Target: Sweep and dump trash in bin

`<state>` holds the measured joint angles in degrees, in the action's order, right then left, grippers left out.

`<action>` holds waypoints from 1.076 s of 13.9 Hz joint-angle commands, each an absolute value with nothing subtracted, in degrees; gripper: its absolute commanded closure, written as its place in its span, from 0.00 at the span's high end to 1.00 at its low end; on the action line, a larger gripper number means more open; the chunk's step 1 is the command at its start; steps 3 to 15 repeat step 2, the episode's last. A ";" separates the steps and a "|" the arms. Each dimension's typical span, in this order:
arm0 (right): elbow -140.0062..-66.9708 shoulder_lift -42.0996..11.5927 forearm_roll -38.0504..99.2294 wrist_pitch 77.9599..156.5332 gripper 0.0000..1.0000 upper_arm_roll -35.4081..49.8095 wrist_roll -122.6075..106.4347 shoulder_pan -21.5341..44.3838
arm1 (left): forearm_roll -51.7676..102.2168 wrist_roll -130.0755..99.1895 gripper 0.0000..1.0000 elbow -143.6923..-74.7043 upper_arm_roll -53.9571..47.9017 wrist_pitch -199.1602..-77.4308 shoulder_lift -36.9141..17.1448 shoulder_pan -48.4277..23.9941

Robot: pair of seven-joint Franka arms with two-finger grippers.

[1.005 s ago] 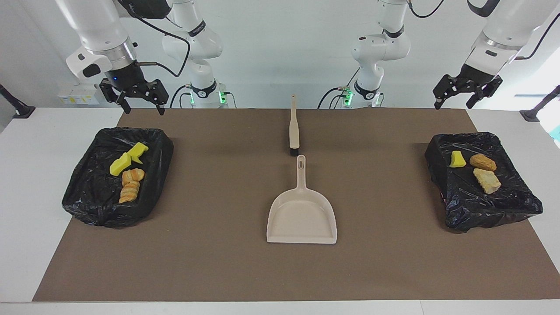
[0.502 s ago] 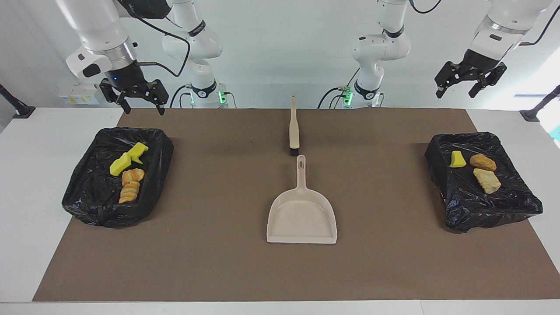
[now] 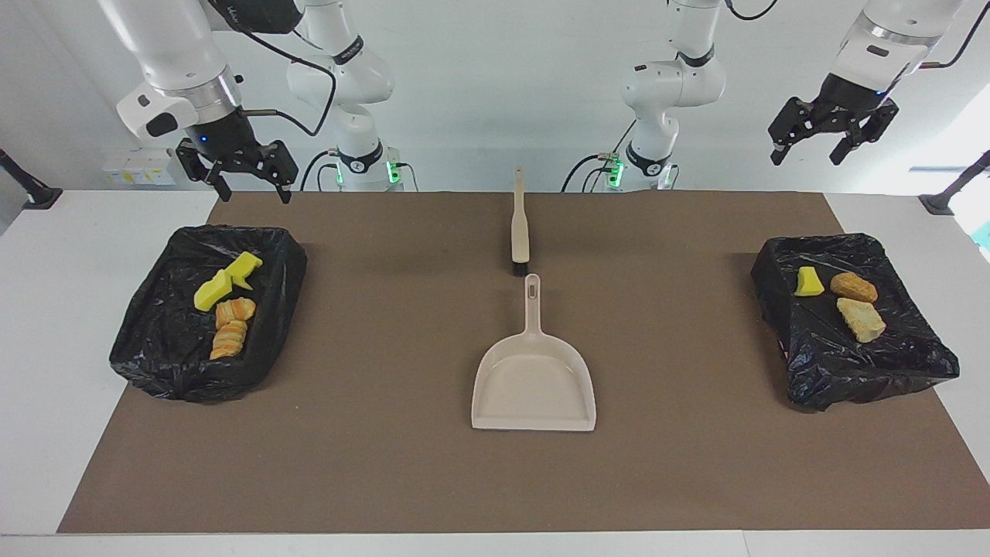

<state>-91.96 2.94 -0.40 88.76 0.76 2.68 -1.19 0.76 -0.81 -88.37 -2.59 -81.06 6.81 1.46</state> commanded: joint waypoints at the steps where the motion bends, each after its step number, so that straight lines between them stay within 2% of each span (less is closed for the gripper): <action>1: -92.37 3.60 0.53 87.63 1.00 1.32 3.34 -2.20 | 1.41 -1.58 1.00 -89.38 -2.46 -80.60 7.73 1.23; 15: -92.46 3.60 0.53 87.63 1.00 1.32 3.34 -2.20 | 1.41 -1.50 1.00 -89.47 -2.46 -80.60 7.73 1.23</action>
